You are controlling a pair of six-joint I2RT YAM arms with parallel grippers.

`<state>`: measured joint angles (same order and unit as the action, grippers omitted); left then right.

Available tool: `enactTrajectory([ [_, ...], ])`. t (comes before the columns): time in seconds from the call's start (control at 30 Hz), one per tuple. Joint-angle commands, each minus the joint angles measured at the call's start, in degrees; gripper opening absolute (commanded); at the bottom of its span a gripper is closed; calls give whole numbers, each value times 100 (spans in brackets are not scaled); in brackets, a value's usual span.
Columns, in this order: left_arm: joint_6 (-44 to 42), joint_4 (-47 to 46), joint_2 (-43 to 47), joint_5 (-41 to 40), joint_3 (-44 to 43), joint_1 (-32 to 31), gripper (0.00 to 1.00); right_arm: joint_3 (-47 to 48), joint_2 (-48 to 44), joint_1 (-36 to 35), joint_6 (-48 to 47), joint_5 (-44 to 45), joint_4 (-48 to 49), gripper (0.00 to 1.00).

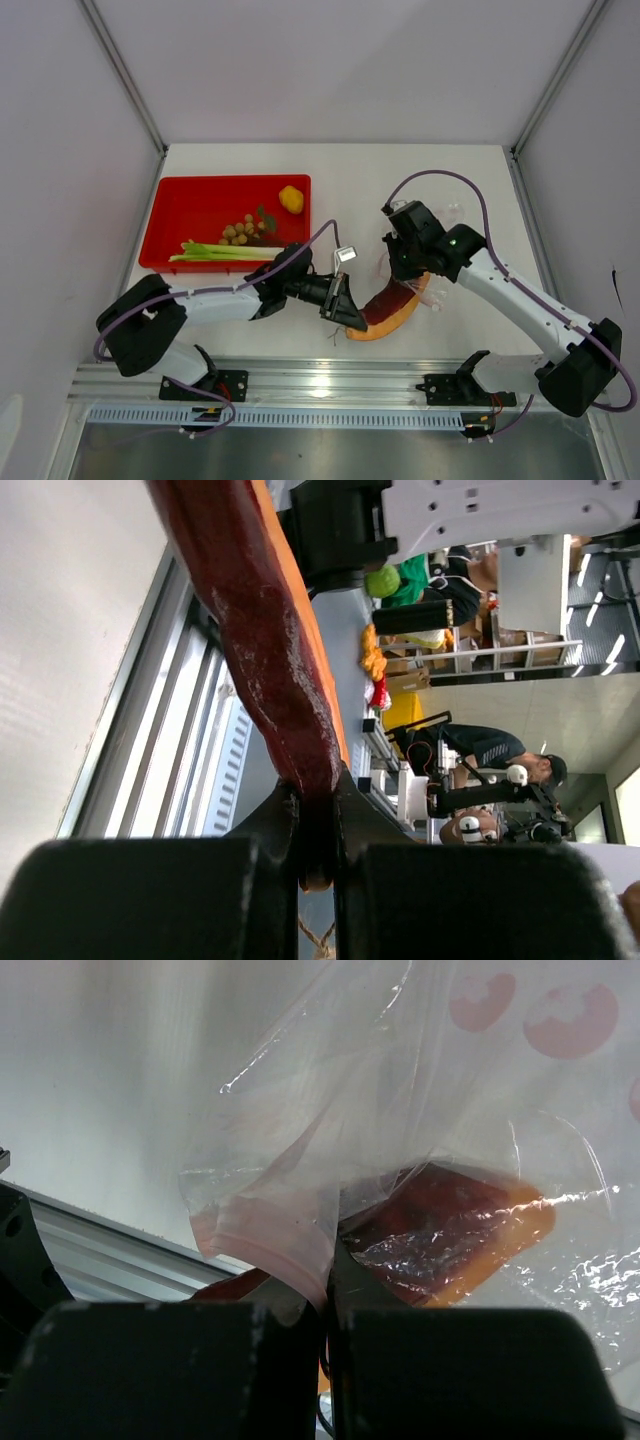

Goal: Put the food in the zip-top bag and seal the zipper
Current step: Place the fake food in the zipper food storage bag.

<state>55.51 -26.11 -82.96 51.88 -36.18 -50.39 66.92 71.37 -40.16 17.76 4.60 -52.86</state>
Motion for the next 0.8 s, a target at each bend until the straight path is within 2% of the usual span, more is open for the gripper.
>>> enactTrajectory([
  [0.0, 741, -2001, -124, 138, 94, -6, 1, 225, -97, -36, 149, -135, -40, 0],
  [0.1, 1347, -2986, -238, -1, 445, 38, 1, 234, -124, -27, 245, 14, -101, 0],
  [0.27, 1859, -3700, 77, -616, 1515, 38, 1, 217, -176, 149, 491, 243, -198, 0],
  [0.37, 1517, -3516, 560, -1021, 2025, 38, 1, 155, -185, 263, 570, 94, -189, 0],
  [0.5, 710, -2640, 1298, -1294, 2028, -67, 1, 111, -115, 246, 650, -335, -198, 0],
  [0.63, 330, -2225, 1388, -1303, 1756, -146, 1, 94, -132, 149, 659, -688, -163, 0],
  [0.73, 294, -2486, 1134, -1189, 1572, -181, 0, 94, -141, 105, 702, -855, -102, 0],
  [0.77, 277, -2313, 1037, -1171, 1475, -199, 1, 111, -133, 96, 711, -873, -93, 0],
])
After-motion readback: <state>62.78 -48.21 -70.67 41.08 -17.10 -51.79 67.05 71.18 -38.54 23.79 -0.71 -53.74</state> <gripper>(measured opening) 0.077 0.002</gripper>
